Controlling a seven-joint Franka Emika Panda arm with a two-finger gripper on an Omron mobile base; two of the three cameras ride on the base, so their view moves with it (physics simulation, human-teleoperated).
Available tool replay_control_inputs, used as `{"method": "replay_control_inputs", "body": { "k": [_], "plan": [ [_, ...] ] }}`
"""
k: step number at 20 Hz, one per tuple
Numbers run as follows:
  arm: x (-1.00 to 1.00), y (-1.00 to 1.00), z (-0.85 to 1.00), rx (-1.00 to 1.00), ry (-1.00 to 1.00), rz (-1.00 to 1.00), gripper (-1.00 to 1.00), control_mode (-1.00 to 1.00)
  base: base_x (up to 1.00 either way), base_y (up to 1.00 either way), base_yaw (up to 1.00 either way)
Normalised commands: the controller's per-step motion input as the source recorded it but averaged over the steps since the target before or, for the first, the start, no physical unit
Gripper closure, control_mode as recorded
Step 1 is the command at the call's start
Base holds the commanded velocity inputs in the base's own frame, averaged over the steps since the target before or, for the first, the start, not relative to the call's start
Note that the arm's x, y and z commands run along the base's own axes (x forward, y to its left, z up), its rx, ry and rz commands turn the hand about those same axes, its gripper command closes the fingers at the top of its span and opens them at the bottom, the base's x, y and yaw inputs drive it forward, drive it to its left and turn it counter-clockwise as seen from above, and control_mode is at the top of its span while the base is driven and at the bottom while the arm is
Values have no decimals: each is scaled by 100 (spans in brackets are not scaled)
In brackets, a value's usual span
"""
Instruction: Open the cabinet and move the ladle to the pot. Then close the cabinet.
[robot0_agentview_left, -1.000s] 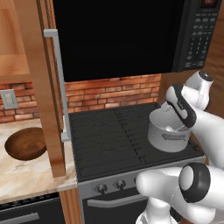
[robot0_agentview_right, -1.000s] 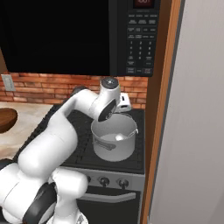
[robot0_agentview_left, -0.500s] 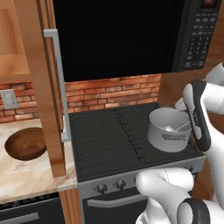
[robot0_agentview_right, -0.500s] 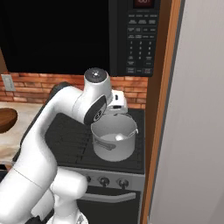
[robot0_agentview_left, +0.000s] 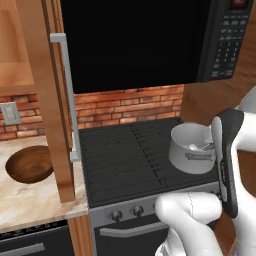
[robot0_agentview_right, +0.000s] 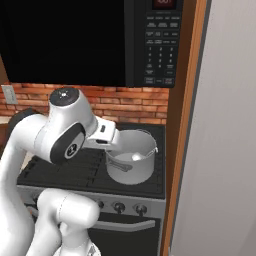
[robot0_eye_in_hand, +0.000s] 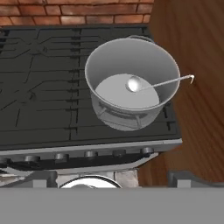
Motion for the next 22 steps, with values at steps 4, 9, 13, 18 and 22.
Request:
{"method": "replay_control_inputs", "body": {
  "k": [4,9,13,18,22],
  "plan": [
    [-50,36,0,0,0,-1,-100,-100,0,0,0],
    [-24,7,1,0,-5,10,-100,-100,0,0,0],
    [-8,-2,0,1,-2,10,-100,-100,0,0,0],
    [-22,0,0,0,-1,3,-100,100,-60,0,1],
    [0,0,0,0,0,0,-100,100,-100,6,0]
  ]
}}
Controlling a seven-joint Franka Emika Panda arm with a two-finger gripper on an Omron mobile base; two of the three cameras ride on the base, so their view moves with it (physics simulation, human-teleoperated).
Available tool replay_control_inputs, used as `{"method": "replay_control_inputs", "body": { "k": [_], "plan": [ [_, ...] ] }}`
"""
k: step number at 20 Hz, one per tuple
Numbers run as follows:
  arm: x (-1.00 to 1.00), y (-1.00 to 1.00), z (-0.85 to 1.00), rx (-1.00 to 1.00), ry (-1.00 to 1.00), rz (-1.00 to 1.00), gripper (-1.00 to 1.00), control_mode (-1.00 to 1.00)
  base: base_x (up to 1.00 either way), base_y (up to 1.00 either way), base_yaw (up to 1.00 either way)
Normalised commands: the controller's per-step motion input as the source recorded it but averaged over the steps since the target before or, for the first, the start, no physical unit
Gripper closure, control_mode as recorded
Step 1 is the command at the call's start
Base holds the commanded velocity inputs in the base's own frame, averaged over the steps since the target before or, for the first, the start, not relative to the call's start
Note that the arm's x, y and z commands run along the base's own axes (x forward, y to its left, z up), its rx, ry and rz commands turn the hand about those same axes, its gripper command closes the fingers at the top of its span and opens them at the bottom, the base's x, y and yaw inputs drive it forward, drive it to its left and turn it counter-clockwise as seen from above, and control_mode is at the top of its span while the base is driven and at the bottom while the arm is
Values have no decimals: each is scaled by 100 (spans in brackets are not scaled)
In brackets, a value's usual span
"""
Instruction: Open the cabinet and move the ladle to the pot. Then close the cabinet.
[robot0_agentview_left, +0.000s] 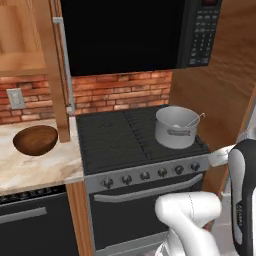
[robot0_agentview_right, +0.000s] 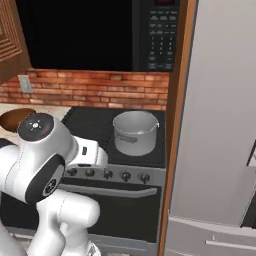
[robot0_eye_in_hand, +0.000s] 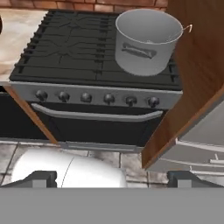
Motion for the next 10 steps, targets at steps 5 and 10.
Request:
{"method": "replay_control_inputs", "body": {
  "k": [5,10],
  "plan": [
    [0,0,0,0,0,0,-100,100,-100,55,0],
    [0,0,0,0,0,0,-100,100,-89,100,6]
  ]
}}
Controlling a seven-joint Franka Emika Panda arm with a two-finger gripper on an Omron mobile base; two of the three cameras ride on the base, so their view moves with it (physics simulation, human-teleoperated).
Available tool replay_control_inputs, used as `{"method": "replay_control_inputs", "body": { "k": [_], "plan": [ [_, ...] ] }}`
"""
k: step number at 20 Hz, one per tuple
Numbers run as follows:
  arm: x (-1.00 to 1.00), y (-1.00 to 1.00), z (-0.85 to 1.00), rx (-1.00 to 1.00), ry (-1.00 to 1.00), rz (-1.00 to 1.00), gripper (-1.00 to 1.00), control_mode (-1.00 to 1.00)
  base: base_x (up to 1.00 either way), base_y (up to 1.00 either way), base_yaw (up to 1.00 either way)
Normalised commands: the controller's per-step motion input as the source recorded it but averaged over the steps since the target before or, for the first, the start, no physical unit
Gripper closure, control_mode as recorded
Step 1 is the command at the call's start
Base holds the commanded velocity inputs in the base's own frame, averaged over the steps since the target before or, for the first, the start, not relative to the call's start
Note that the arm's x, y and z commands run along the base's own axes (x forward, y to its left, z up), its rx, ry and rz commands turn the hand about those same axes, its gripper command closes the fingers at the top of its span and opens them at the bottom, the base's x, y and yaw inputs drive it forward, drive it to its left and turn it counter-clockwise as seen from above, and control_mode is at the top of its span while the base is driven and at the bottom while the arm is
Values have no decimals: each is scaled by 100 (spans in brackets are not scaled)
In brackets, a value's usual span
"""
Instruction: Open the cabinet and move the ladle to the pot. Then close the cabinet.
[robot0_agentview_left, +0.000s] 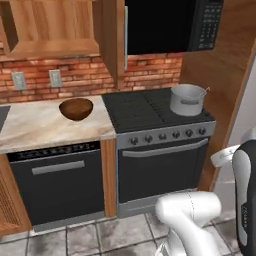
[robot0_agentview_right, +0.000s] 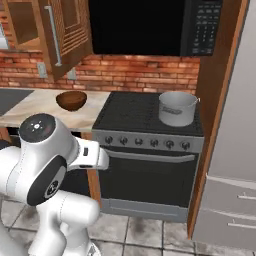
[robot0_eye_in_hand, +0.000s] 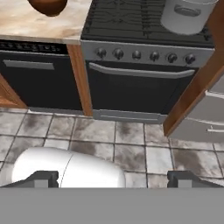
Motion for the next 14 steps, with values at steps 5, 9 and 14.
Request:
{"method": "replay_control_inputs", "body": {
  "k": [5,9,14],
  "plan": [
    [0,0,0,0,0,0,-100,100,-10,100,18],
    [0,0,0,0,0,0,-100,100,33,81,21],
    [0,0,0,0,0,0,-100,100,69,59,16]
  ]
}}
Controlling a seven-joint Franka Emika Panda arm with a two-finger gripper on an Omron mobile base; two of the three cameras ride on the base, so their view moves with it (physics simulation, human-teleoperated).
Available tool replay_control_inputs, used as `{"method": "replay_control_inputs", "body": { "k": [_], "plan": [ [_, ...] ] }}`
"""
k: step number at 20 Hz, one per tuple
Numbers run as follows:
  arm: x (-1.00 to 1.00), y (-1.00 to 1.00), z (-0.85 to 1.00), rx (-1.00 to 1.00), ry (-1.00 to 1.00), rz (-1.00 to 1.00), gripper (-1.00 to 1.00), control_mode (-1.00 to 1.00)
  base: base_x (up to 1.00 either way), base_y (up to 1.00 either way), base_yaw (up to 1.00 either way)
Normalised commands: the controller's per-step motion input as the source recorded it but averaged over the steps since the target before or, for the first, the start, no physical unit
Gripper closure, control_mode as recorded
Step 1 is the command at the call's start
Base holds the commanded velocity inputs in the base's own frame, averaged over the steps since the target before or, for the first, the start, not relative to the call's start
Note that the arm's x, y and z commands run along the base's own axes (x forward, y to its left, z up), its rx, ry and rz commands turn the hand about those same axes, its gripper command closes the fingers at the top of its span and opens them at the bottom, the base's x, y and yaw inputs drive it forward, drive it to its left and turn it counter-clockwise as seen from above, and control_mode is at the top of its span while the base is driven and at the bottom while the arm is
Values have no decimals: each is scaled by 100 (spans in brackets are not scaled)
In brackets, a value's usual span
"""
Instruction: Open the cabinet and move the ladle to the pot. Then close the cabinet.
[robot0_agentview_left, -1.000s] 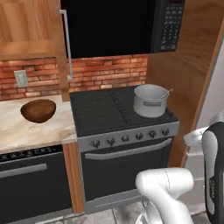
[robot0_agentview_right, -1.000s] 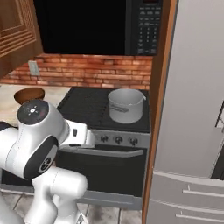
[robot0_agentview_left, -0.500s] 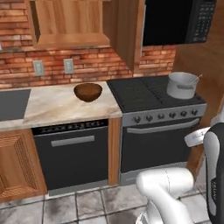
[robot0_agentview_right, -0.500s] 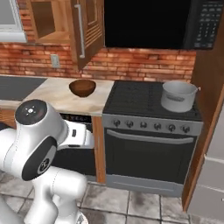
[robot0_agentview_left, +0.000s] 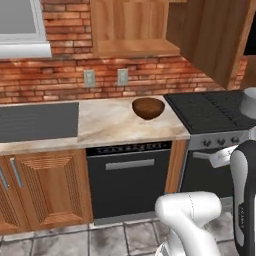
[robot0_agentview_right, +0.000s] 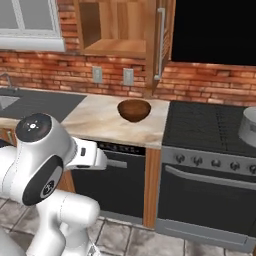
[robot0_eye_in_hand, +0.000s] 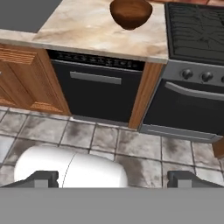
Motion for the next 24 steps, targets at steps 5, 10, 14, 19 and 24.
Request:
{"method": "replay_control_inputs", "body": {
  "k": [5,10,14,19,24],
  "plan": [
    [0,0,0,0,0,0,-100,100,78,40,6],
    [0,0,0,0,0,0,-100,100,32,31,2],
    [0,0,0,0,0,0,-100,100,51,6,0],
    [0,0,0,0,0,0,-100,100,66,6,0],
    [0,0,0,0,0,0,-100,100,47,19,0]
  ]
}}
